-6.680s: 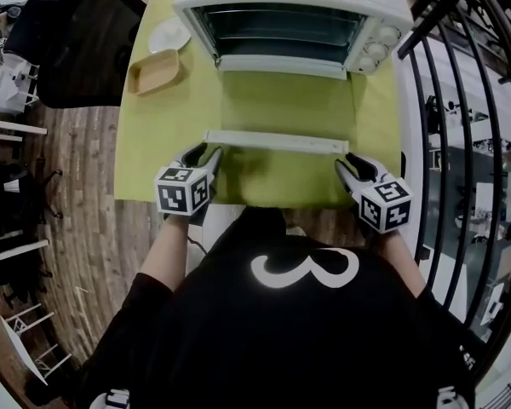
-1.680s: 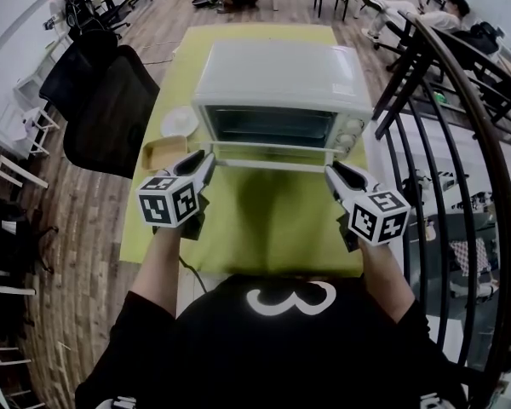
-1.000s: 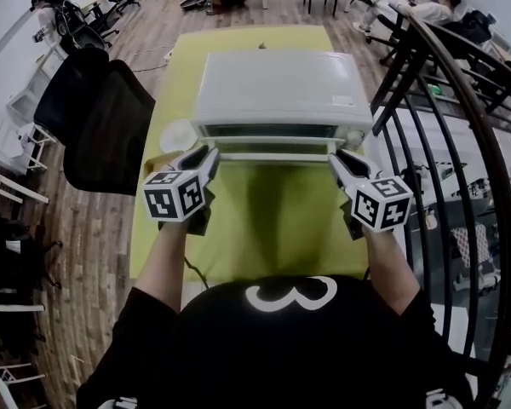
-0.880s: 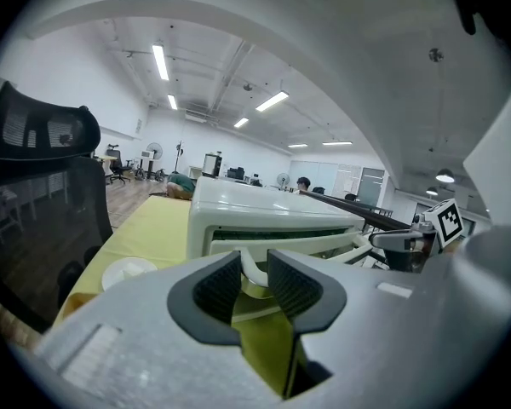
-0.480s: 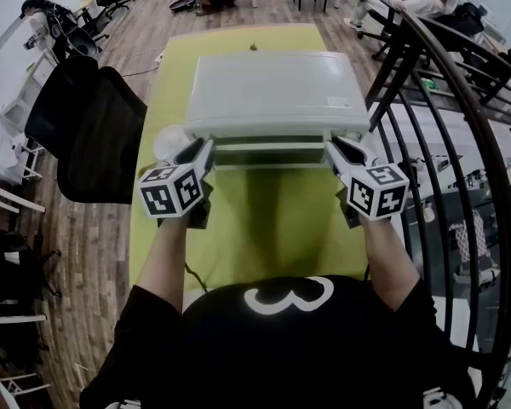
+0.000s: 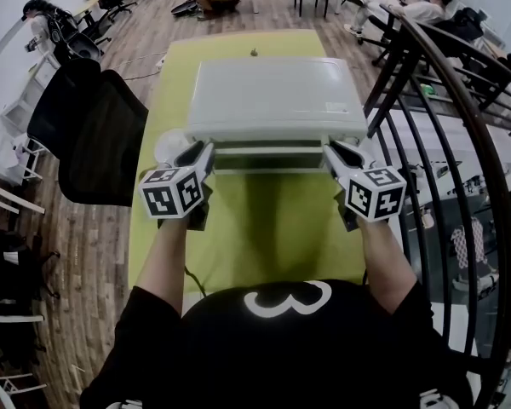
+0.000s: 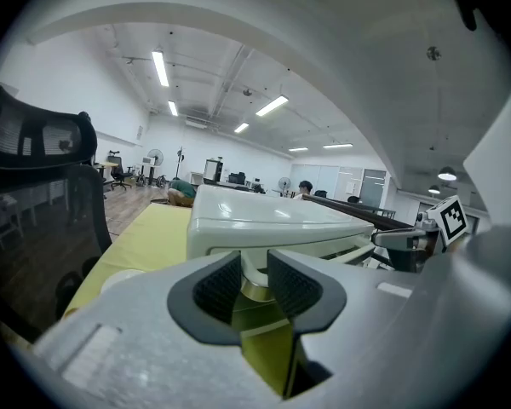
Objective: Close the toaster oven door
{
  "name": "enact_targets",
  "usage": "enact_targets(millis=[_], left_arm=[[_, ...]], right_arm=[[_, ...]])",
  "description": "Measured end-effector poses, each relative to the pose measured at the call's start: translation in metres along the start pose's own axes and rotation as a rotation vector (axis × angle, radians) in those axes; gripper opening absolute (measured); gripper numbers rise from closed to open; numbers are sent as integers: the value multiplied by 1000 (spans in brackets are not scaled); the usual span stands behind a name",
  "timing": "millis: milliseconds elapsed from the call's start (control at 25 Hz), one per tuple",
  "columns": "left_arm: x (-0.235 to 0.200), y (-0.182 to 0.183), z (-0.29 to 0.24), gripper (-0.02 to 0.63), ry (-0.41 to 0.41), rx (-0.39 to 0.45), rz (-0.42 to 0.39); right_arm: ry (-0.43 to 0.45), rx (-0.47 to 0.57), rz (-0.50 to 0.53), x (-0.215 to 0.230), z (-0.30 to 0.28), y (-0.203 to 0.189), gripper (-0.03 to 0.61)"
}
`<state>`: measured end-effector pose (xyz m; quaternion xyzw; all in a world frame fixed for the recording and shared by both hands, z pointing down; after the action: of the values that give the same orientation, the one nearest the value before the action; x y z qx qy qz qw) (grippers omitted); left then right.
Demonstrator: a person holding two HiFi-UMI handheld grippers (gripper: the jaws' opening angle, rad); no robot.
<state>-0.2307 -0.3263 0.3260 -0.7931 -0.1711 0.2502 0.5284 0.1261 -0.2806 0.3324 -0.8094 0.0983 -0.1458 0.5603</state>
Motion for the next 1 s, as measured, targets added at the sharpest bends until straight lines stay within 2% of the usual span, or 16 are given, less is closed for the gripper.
enact_targets(millis=[80, 200, 400, 600, 640, 720, 1000], left_arm=[[1, 1, 1, 100, 5, -4, -8], [4, 2, 8, 101, 2, 20, 28], [23, -1, 31, 101, -14, 93, 44], [75, -15, 52, 98, -92, 126, 23], [86, -20, 57, 87, -110, 130, 18], [110, -29, 65, 69, -145, 136, 11], [192, -52, 89, 25, -261, 159, -28]], right_arm=[[26, 28, -30, 1, 2, 1, 58], [67, 107, -79, -2, 13, 3, 58], [107, 129, -29, -12, 37, -3, 58], [219, 147, 10, -29, 72, -14, 57], [241, 149, 19, -33, 80, -17, 28], [277, 154, 44, -42, 97, -24, 15], [360, 163, 137, -55, 146, -45, 3]])
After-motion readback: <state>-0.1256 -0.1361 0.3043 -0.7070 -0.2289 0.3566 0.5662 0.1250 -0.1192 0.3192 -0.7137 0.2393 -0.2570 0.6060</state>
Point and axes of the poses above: the fingertips, and each gripper's own axes: z backward along the fingers, x to its right, y out of its top, the point moved 10 cm from there along z, backward along the fingers, and after that the axes turned 6 degrees about -y, right-handed, at the moved point
